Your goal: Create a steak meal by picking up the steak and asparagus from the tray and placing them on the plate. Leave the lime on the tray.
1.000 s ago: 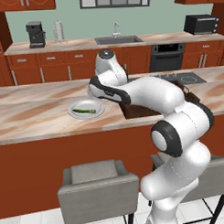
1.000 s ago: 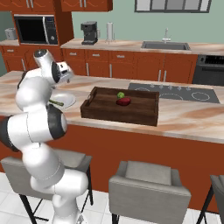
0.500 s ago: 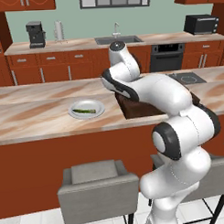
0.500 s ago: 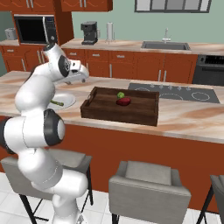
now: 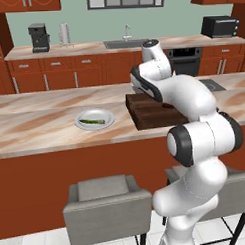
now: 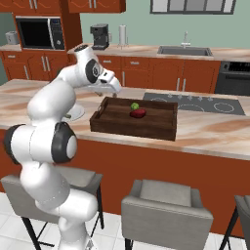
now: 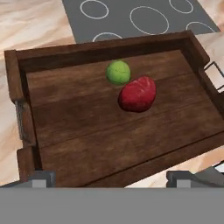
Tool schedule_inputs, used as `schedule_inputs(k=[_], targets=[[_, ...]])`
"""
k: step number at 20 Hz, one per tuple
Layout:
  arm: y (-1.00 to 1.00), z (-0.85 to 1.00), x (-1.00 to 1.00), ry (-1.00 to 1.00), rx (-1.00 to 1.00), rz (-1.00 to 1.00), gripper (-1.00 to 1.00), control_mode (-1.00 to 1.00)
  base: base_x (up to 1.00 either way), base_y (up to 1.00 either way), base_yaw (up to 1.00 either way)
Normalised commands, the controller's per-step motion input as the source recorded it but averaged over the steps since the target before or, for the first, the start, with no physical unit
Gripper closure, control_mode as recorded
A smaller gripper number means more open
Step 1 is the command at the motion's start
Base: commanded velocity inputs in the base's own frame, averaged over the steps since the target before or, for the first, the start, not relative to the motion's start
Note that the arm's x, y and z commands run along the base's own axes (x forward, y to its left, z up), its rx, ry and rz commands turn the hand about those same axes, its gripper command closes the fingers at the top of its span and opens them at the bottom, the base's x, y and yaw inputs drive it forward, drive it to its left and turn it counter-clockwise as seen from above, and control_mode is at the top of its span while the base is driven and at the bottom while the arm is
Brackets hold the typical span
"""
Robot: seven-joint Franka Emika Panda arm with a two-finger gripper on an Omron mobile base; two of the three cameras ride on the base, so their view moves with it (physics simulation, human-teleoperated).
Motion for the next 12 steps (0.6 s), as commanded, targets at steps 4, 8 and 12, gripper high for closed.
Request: schedule_inputs(k=[4,8,12], targets=[[-0.78,-0.12,0.1,0.12,0.07,-0.23,-1.0,-1.0,0.0,0.0,0.0],[-0.68,-0.25,0.11,0.11,0.06,-0.2,-1.0,-1.0,0.0,0.0,0.0],[-0.44,-0.29,0.34,0.09,0.07,-0.11,-1.0,-1.0,0.0,0.0,0.0]])
